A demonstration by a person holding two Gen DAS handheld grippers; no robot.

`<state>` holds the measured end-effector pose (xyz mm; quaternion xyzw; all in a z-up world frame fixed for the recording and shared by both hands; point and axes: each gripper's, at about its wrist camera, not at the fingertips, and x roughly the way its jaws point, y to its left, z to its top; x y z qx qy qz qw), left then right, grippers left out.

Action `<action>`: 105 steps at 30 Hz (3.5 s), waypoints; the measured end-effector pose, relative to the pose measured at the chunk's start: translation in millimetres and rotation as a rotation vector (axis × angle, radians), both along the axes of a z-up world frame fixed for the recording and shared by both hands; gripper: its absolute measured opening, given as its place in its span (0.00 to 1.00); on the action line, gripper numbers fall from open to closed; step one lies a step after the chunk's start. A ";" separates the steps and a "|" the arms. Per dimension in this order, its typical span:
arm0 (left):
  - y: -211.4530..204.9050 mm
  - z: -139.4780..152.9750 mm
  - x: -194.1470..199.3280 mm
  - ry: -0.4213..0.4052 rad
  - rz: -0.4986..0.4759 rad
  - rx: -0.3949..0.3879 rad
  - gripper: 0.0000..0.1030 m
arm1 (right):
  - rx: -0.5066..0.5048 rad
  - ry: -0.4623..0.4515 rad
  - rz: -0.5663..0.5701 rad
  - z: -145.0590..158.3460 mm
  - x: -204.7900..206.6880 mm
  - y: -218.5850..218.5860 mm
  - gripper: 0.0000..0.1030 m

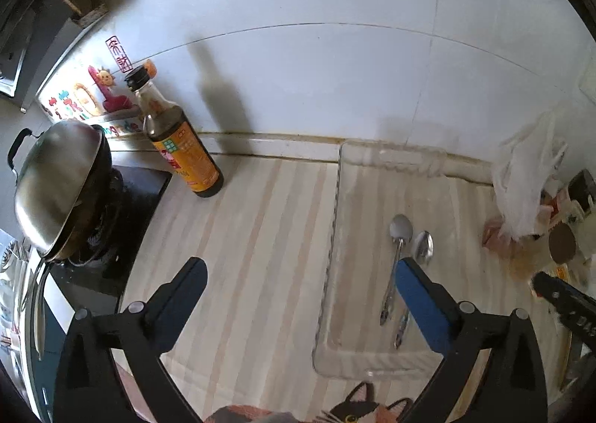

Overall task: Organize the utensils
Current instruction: 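Grasp the thin metal skewer beside the chopsticks with the right gripper, then grasp the steel spoon beside the chopsticks with the left gripper while the right holds the skewer, then lift the spoon and skewer and carry both toward the clear tray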

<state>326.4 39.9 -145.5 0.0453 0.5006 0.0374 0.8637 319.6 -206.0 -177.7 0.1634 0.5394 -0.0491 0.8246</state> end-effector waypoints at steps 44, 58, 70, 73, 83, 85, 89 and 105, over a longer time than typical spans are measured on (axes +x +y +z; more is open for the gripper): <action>-134.6 -160.7 -117.7 0.453 -0.199 -0.124 0.91 | -0.032 0.400 -0.066 -123.6 -198.0 -76.9 0.05; -162.2 -172.6 -100.0 0.382 -0.186 -0.099 0.49 | -0.003 0.378 -0.112 -105.8 -207.9 -103.8 0.05; -135.3 -164.1 -107.8 0.362 -0.178 -0.089 0.30 | 0.039 0.323 -0.115 -83.6 -204.0 -109.5 0.05; -120.6 -157.5 -113.5 0.354 -0.156 -0.087 0.30 | 0.090 0.289 -0.134 -70.5 -209.4 -118.8 0.05; -75.8 -135.1 -126.5 0.337 -0.084 -0.137 0.30 | 0.121 0.278 -0.107 -63.6 -200.3 -118.7 0.05; -69.7 -129.0 -127.7 0.327 -0.074 -0.131 0.30 | 0.125 0.281 -0.090 -65.4 -197.1 -110.9 0.05; -50.9 -119.4 -134.1 0.306 -0.058 -0.115 0.30 | 0.124 0.278 -0.051 -66.7 -190.1 -94.8 0.05; -6.0 -78.5 -128.5 0.220 0.034 -0.056 0.30 | 0.107 0.260 0.067 -57.9 -154.8 -55.8 0.05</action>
